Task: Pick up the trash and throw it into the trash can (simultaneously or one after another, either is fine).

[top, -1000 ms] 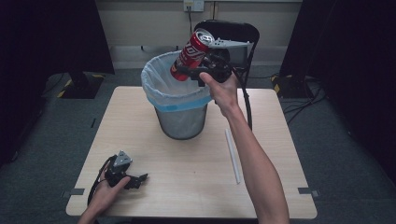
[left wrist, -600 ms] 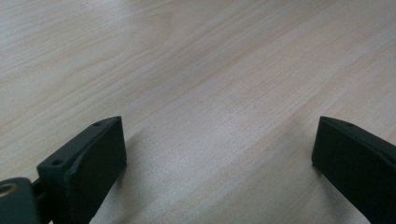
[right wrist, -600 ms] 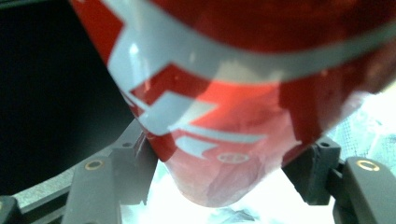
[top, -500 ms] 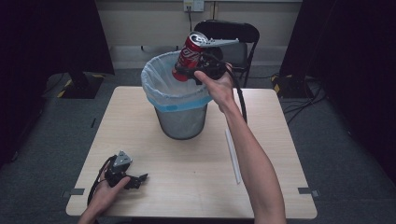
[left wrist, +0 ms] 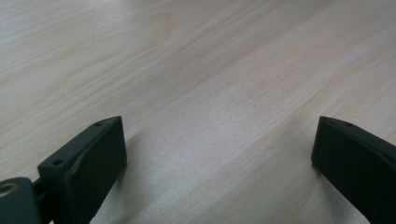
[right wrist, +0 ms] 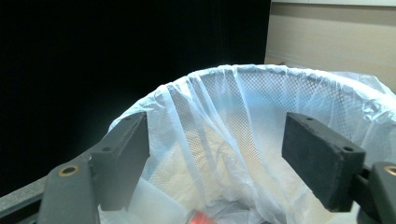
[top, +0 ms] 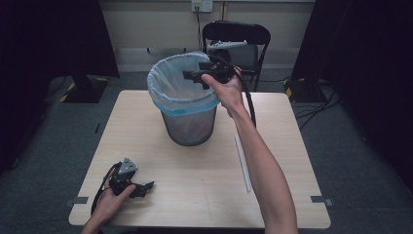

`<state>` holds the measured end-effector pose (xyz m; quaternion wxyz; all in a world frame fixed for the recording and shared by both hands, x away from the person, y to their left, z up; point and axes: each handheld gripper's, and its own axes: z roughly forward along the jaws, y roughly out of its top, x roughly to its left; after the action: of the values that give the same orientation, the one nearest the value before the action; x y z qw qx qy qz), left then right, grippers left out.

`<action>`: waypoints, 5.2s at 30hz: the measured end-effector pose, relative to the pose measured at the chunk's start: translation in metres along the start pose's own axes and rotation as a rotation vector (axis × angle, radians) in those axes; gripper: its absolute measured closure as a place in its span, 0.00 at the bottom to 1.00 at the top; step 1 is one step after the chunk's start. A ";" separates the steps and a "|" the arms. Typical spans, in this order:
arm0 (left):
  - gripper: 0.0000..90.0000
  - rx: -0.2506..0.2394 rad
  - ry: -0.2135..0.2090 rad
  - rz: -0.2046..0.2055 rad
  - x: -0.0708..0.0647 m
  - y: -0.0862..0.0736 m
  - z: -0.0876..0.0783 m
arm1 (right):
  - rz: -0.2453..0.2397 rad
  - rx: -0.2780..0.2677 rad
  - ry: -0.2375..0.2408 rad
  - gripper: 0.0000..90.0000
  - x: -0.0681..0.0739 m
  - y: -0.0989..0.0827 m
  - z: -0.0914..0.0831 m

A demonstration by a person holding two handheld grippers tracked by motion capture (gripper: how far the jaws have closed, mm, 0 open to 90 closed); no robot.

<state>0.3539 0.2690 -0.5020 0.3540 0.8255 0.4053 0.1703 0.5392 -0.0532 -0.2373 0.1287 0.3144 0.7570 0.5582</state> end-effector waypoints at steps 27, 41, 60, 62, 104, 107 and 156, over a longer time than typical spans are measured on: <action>0.03 0.008 0.000 0.008 0.001 0.000 -0.001 | -0.016 -0.077 -0.008 0.25 -0.001 -0.003 -0.055; 0.03 0.007 -0.001 0.007 0.000 0.000 -0.001 | -0.040 -0.103 -0.026 0.25 0.001 -0.019 -0.092; 0.03 0.007 0.000 0.012 0.001 0.000 -0.001 | -0.059 -0.067 -0.050 0.26 0.012 -0.063 -0.130; 0.03 0.007 0.000 0.012 0.001 0.000 -0.001 | -0.064 -0.057 -0.057 0.26 0.014 -0.071 -0.133; 0.03 0.007 0.000 0.012 0.001 0.000 -0.001 | 0.112 0.330 -0.161 0.66 -0.002 -0.301 -0.140; 0.03 0.007 0.001 0.012 0.001 0.000 -0.001 | 0.135 0.328 -0.174 0.70 -0.002 -0.315 -0.137; 0.03 0.006 0.002 0.010 0.001 0.000 -0.001 | 0.147 0.434 -0.303 0.90 0.000 -0.317 -0.136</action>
<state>0.3540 0.2697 -0.5015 0.3503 0.8284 0.4019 0.1717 0.3593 -0.2138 -0.4840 0.1293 0.4688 0.8061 0.3372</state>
